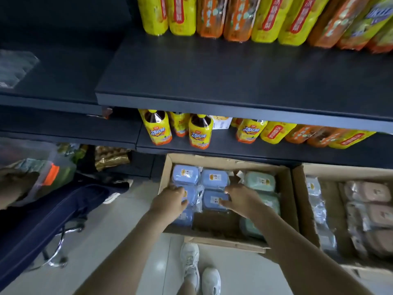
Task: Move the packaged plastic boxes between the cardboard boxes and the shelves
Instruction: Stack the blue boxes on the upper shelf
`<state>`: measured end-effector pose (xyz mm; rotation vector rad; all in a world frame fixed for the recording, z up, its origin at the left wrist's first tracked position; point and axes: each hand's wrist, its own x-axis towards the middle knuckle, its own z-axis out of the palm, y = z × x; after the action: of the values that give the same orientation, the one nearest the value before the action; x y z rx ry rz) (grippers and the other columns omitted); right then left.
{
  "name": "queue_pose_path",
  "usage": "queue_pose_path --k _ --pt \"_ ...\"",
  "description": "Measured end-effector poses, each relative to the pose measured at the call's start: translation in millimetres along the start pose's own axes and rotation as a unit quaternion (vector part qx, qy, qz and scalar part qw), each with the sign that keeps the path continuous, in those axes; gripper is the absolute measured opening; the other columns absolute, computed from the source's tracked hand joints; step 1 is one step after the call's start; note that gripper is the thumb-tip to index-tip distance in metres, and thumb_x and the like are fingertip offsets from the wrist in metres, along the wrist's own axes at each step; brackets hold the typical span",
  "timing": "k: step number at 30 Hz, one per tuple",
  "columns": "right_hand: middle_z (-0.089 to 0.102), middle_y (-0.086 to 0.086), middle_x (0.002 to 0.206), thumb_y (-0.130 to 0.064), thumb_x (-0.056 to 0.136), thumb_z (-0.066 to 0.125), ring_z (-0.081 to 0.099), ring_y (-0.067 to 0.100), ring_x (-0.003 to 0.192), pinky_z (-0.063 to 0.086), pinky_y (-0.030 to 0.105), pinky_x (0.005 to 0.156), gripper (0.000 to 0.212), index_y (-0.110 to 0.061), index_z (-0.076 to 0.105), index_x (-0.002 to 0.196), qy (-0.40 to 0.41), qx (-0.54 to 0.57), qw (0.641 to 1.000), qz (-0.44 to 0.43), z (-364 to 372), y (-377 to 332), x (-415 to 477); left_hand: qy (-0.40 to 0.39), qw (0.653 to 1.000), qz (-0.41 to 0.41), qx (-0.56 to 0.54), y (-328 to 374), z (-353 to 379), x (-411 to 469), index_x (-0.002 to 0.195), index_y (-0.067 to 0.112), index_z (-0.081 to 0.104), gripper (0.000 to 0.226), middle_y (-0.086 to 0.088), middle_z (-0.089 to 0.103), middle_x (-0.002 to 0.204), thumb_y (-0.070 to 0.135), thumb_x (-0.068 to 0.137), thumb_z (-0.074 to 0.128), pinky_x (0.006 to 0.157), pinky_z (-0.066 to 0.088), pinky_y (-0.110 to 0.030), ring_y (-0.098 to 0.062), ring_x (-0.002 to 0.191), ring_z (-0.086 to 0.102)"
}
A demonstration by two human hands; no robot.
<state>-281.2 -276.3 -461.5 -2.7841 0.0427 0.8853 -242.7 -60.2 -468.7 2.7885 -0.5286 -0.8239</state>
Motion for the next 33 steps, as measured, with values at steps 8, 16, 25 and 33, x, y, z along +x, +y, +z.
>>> queue_pose_path --k 8,16,25,33 --pt "0.064 0.006 0.115 -0.048 0.089 0.054 0.061 0.023 0.104 0.052 0.036 0.084 0.045 -0.018 0.056 0.122 -0.090 0.099 0.985 0.113 104.8 26.0 57.3 -0.039 0.989 -0.111 -0.088 -41.9 95.8 58.0 0.109 0.007 0.057 0.030 -0.009 0.063 0.113 0.031 0.094 0.051 0.083 0.044 -0.030 -0.024 0.105 0.059" --pt "0.066 0.005 0.110 -0.038 0.093 0.054 0.063 0.022 0.099 0.052 0.037 0.087 0.035 -0.021 0.056 0.123 -0.120 0.235 0.945 0.194 187.9 50.1 100.8 -0.061 0.911 -0.315 -0.259 -72.7 188.0 136.0 0.114 -0.003 0.060 0.046 -0.021 0.063 0.117 0.037 0.092 0.054 0.089 0.048 -0.035 -0.034 0.109 0.059" --pt "0.067 0.002 0.100 -0.040 0.090 0.060 0.063 0.018 0.088 0.051 0.031 0.080 0.036 -0.019 0.062 0.119 -0.095 0.304 0.917 0.239 231.4 65.1 122.0 0.053 0.699 -0.493 -0.515 -89.7 231.8 180.8 0.130 0.003 0.046 0.100 -0.015 0.058 0.125 0.060 0.055 0.079 0.090 0.052 -0.046 -0.034 0.108 0.061" --pt "0.058 0.007 0.110 -0.037 0.092 0.058 0.052 0.021 0.091 0.035 0.025 0.071 0.042 -0.011 0.052 0.124 -0.025 0.395 0.861 0.320 221.7 74.6 153.7 0.088 0.707 -0.501 -0.491 -79.7 226.1 160.7 0.120 -0.002 0.048 0.113 -0.018 0.063 0.115 0.061 0.034 0.085 0.083 0.056 -0.046 -0.032 0.099 0.066"
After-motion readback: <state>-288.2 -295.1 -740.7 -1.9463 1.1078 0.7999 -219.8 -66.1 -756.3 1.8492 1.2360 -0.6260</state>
